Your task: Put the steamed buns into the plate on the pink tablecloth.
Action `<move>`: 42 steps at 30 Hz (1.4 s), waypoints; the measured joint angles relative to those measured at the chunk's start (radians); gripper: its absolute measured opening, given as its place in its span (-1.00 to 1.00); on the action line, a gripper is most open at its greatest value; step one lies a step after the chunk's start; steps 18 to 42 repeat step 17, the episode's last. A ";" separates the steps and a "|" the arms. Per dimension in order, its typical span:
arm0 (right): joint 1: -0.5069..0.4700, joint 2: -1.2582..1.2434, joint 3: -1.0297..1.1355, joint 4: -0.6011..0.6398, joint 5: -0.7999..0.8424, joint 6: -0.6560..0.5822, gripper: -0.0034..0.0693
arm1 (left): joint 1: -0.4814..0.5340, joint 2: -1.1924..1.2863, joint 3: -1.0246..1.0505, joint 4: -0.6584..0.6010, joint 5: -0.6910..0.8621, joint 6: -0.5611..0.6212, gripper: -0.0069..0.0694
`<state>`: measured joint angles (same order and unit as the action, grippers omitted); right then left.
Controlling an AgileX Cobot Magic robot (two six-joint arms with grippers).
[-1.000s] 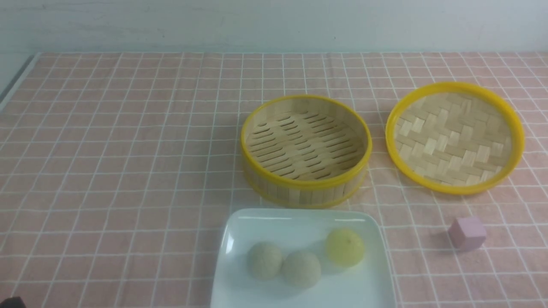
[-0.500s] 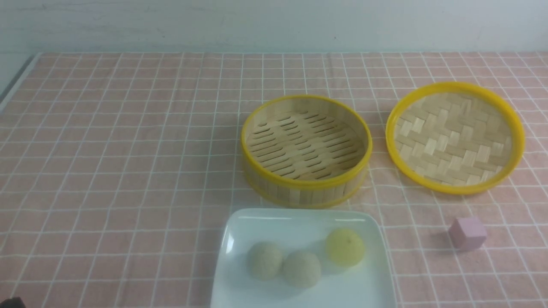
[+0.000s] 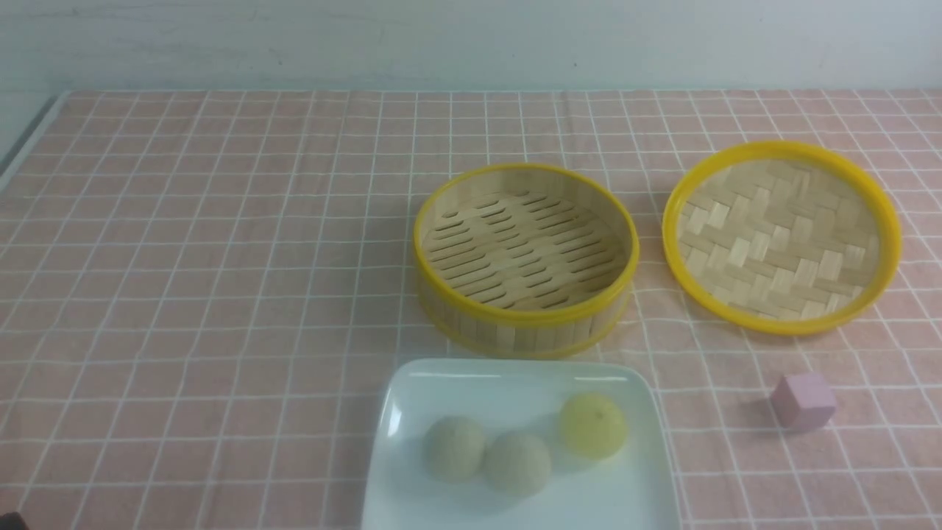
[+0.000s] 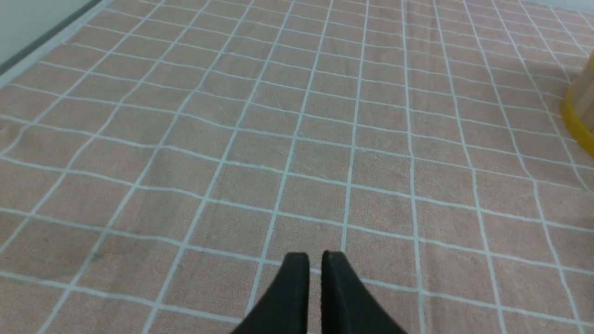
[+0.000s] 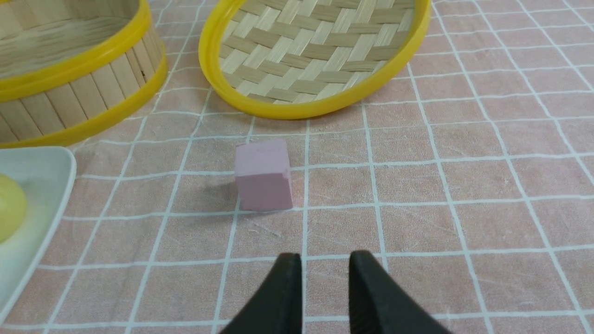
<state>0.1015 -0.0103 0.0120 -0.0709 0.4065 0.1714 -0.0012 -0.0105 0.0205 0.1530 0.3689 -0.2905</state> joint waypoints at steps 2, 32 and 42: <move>0.000 0.000 0.000 0.000 -0.001 0.000 -0.52 | 0.000 0.000 0.000 0.010 0.000 0.000 -0.64; 0.000 0.000 0.000 0.000 -0.001 0.000 -0.47 | 0.000 0.000 0.000 0.049 0.001 0.000 -0.61; 0.000 0.000 0.000 0.000 -0.001 0.000 -0.47 | 0.000 0.000 0.000 0.049 0.001 0.000 -0.61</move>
